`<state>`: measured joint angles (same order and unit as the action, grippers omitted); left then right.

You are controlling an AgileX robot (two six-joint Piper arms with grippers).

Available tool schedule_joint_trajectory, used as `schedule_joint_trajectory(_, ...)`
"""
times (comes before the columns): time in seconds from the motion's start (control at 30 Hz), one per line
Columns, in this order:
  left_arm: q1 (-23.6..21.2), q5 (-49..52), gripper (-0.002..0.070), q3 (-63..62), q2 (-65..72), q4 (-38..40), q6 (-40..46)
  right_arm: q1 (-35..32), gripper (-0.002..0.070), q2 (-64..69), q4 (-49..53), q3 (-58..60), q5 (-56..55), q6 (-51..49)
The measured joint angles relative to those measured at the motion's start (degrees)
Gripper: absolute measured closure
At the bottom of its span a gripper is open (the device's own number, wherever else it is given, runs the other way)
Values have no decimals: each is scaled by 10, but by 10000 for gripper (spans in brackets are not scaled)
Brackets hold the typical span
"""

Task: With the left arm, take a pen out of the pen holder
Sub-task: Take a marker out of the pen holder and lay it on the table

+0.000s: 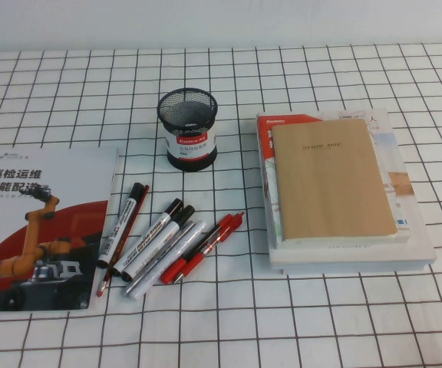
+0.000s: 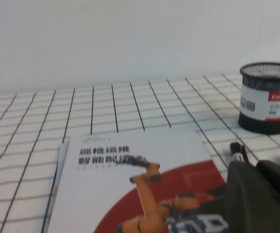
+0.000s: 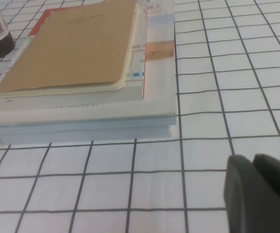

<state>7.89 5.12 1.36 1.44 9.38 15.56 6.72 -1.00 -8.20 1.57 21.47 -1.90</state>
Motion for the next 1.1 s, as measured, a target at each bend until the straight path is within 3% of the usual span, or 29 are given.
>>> schedule_joint_trajectory(0.17, -7, 94, 675, 1, -18, -23, -12, 0, 690, 0, 0, 0, 0, 0)
schedule_joint_trajectory(0.43, -9, 160, 675, 1, -18, -30, -32, 0, 690, 0, 0, 0, 0, 0)
schedule_joint_trajectory(1.1, -9, 169, 675, 1, -18, -31, -34, 0, 690, 0, 0, 0, 0, 0)
